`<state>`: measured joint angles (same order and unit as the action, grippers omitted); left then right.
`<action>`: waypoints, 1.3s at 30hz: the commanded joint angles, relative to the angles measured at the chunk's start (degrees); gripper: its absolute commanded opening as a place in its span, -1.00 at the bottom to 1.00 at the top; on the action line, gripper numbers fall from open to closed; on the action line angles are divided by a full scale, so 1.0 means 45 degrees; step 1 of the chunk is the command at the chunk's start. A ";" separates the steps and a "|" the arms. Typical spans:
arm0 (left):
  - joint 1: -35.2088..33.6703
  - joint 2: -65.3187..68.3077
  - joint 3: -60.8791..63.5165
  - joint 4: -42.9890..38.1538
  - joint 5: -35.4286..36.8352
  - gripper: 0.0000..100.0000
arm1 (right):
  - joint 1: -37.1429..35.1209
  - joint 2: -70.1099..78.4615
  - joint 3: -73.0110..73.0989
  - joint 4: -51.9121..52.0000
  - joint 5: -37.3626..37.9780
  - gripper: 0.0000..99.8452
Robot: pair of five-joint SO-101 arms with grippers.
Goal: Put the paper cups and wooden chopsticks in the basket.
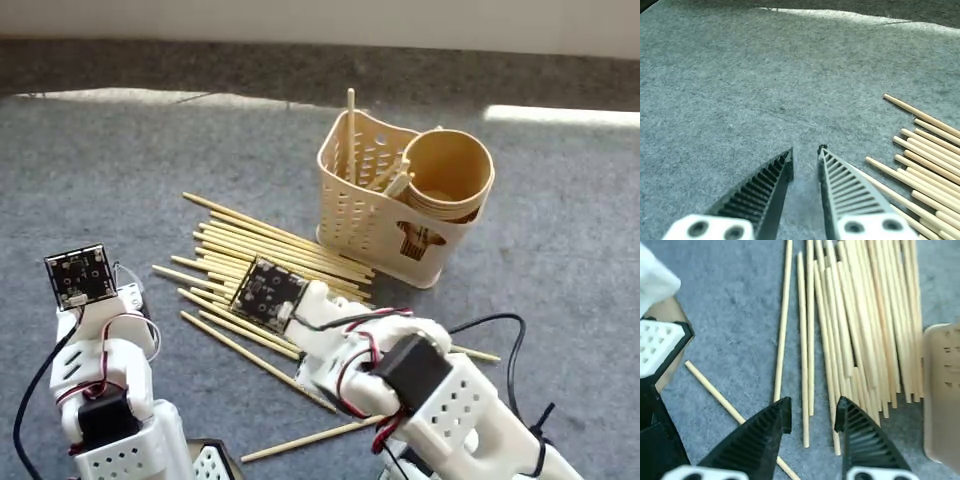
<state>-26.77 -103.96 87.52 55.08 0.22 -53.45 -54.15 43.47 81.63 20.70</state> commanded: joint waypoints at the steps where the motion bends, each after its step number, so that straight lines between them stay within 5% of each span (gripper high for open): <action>1: -0.0147 -0.0029 -0.0068 -0.0274 0.0098 -0.80 | -0.0733 -0.0264 0.1377 -0.1026 0.0156 -0.69; 14: -0.0088 -0.0029 -0.0068 -0.0274 0.0078 -0.80 | -0.1631 -0.0186 0.5871 -0.3116 0.0918 -0.69; 39: -0.0088 -0.0029 -0.0029 -0.0449 0.0078 -0.80 | -0.1553 -0.0127 0.7316 -0.3917 0.1719 -0.75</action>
<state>-26.77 -103.96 87.60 54.29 0.22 -60.31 -54.15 76.26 65.36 27.74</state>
